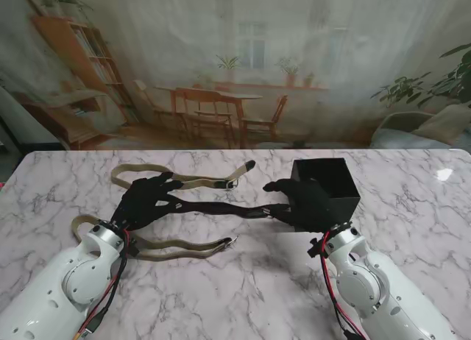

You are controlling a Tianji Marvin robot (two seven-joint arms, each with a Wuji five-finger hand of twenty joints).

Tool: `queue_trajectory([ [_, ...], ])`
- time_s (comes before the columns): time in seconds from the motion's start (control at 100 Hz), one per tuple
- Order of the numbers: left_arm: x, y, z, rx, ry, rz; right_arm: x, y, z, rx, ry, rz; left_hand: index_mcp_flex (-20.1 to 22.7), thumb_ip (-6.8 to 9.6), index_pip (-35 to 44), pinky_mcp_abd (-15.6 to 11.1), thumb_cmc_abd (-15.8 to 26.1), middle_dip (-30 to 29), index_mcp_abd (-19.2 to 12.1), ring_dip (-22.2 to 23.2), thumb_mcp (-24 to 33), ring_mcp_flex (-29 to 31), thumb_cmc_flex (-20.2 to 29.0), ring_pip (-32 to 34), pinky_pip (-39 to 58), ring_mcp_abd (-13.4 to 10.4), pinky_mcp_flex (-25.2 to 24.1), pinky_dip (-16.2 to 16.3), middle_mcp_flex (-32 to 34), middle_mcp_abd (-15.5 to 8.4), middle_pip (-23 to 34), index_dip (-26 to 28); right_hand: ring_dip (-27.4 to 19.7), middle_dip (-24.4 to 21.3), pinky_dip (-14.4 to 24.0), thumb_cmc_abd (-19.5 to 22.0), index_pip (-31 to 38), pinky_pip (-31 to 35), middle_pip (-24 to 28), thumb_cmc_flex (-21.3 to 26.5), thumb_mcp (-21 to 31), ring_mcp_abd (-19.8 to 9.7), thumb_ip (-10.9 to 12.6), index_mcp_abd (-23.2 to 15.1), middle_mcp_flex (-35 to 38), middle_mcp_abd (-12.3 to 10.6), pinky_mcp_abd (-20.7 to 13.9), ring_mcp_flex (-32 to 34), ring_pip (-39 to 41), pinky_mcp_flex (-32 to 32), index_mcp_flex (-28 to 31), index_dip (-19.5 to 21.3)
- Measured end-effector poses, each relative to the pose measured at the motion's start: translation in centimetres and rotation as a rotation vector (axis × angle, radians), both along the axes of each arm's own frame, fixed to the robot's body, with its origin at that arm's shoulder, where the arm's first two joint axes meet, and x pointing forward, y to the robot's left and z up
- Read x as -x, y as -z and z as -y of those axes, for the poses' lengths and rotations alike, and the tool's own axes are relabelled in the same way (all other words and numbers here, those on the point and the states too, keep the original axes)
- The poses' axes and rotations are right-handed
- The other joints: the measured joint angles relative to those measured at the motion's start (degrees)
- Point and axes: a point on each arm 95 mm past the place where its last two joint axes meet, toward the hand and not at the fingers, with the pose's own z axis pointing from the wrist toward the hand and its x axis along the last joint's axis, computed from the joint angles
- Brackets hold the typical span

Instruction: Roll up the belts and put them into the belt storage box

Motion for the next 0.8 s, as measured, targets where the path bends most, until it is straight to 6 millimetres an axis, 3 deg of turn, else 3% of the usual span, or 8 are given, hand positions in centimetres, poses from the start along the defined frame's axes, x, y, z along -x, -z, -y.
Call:
queue_trajectory([
  [0.31, 0.1, 0.1, 0.0, 0.009, 0.008, -0.001, 1.2, -0.5, -1.1, 0.056, -0.044, -0.006, 0.00, 0.00, 0.00, 0.00, 0.00, 0.00, 0.00, 0.00, 0.00, 0.01, 0.00, 0.00, 0.00, 0.00, 0.00, 0.02, 0.01, 0.00, 0.00, 0.00, 0.00, 0.00, 0.00, -0.08, 0.00, 0.00, 0.00, 0.00, 0.00, 0.00, 0.00, 0.00, 0.00, 0.00, 0.00, 0.00, 0.00, 0.00, 0.00, 0.00],
  [0.62, -0.1, 0.4, -0.1, 0.005, -0.005, -0.018, 2.0, 1.4, -1.9, 0.208, -0.132, -0.126, 0.00, 0.00, 0.00, 0.00, 0.00, 0.00, 0.00, 0.00, 0.00, 0.01, 0.00, 0.00, 0.00, 0.00, 0.00, 0.54, 0.01, 0.00, 0.00, 0.00, 0.00, -0.37, 0.01, -0.25, -0.14, 0.00, 0.03, 0.00, 0.25, -0.06, 0.00, 0.00, -1.67, 0.02, 0.00, -0.32, 0.01, 0.00, -1.19, 0.10],
  [0.8, 0.3, 0.4, -0.3, -0.005, -0.014, -0.014, 3.1, 2.5, -2.7, 0.261, -0.177, -0.140, 0.00, 0.00, 0.00, 0.01, 0.00, 0.01, 0.00, 0.00, 0.00, 0.01, 0.00, 0.00, 0.00, 0.00, 0.00, 0.57, 0.01, 0.00, 0.00, 0.00, 0.01, 0.20, 0.01, -2.62, 1.98, 0.00, 1.46, 0.00, 1.74, -0.63, 0.00, 0.00, -5.39, 0.57, 0.00, -2.54, 0.01, -0.23, -1.69, 2.81],
])
